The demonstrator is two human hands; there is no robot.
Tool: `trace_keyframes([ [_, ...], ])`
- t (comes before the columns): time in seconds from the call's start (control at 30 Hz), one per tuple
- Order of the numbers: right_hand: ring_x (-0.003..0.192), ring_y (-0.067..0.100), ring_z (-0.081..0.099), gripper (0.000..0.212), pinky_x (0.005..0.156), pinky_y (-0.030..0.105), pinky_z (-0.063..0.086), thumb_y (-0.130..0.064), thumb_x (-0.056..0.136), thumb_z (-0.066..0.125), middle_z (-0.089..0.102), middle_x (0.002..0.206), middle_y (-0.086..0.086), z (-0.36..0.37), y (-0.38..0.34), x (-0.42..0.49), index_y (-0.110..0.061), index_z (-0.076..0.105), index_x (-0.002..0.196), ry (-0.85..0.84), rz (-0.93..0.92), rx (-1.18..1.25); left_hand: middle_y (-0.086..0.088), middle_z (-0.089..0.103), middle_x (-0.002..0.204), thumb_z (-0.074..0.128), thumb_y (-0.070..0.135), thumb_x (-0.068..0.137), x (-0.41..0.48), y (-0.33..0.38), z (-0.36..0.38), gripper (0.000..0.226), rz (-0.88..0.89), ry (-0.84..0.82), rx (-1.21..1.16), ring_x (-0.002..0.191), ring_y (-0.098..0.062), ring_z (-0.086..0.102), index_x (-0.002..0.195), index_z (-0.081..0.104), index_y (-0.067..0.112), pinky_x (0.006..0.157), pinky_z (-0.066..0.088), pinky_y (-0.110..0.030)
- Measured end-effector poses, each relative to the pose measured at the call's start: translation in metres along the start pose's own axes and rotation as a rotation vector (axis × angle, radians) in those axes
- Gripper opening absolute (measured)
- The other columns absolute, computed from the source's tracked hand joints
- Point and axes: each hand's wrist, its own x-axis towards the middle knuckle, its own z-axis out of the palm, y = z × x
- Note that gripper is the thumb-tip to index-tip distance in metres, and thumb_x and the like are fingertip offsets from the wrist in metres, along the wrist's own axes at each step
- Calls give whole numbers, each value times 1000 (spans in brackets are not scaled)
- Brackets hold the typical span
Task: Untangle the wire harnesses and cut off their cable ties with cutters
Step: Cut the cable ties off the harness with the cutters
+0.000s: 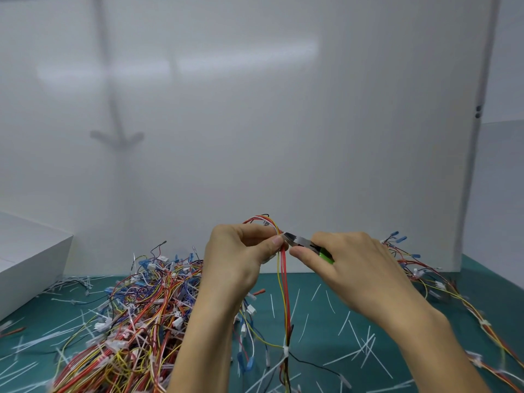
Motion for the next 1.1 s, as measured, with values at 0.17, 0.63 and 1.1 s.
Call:
trace_keyframes([
  [0.17,72,29,48,65,62,37,40,-77,83,20,47,63,1,-2,0,1,-17,42,71,-22,19,16,5,74,64,77,6,81,0,0,0,22,13,-9,12,55,2,63,71,78,25,55,46,-11],
  [0.63,45,10,51,70,50,27,40,-74,85,32,57,51,3,0,-1,1,-17,67,64,-104,178,520,2,76,68,74,5,84,-1,2,2,26,-15,-53,-29,64,-5,66,63,75,20,59,50,-16],
  [1.1,58,14,59,29,62,28,56,-35,82,77,60,60,-3,-5,-8,-2,-8,74,90,-387,231,1024,1,71,80,56,7,95,-1,11,-7,18,-161,-101,-241,77,-11,64,87,72,12,75,53,-29],
])
